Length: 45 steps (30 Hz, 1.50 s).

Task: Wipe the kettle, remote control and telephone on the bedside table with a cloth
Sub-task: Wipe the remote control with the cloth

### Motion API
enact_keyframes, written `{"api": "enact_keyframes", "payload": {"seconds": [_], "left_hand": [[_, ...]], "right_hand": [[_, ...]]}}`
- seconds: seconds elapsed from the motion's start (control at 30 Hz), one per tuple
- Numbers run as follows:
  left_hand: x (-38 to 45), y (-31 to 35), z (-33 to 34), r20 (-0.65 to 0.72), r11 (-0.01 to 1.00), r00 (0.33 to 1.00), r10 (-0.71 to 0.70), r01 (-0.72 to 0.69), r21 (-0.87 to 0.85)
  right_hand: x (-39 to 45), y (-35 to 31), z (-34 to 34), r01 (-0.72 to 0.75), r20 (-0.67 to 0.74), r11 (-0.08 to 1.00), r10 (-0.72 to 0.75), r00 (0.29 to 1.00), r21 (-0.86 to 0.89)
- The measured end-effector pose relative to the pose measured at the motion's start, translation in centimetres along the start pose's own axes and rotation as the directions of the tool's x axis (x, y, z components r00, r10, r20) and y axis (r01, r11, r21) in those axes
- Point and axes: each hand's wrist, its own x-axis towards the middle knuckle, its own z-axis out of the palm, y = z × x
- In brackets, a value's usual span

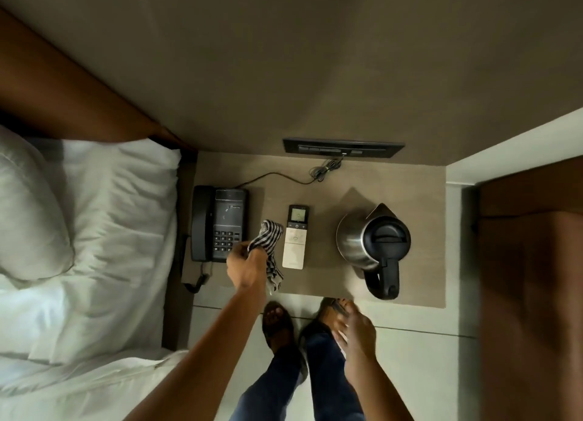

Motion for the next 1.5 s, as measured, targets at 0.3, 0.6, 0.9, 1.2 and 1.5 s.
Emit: {"api": "enact_keyframes", "payload": {"seconds": [0.3, 0.6, 0.9, 1.2, 1.5], "left_hand": [[1.8, 1.1, 2.6, -0.024, 0.991, 0.994, 0.103, -0.105, -0.087], [4.8, 3.2, 1.8, 0.082, 0.979, 0.981, 0.178, -0.169, -0.114], [7.2, 4.2, -1.9, 0.064, 0.958, 0.958, 0.280, -0.275, -0.084], [4.9, 6.8, -0.4, 0.143, 0.825, 0.815, 0.561, -0.564, -0.019], [4.7, 7.8, 4.7, 0.622, 0.082, 0.337, 0.707, -0.913, 0.400]], "right_hand": [[2.6, -5.5, 12.1, 0.605, 0.312, 0.543, -0.539, 0.783, -0.582], [5.7, -5.7, 17.9, 0.470, 0.267, 0.332, -0.505, 0.821, -0.818], [5.3, -5.9, 16.7, 0.536, 0.409, 0.775, -0.392, 0.824, -0.335], [1.5, -8.0, 15.7, 0.127, 0.668, 0.931, -0.335, 0.665, 0.341], [0.4, -8.5, 15.8, 0.075, 0.680, 0.938, -0.299, 0.670, 0.338]]}}
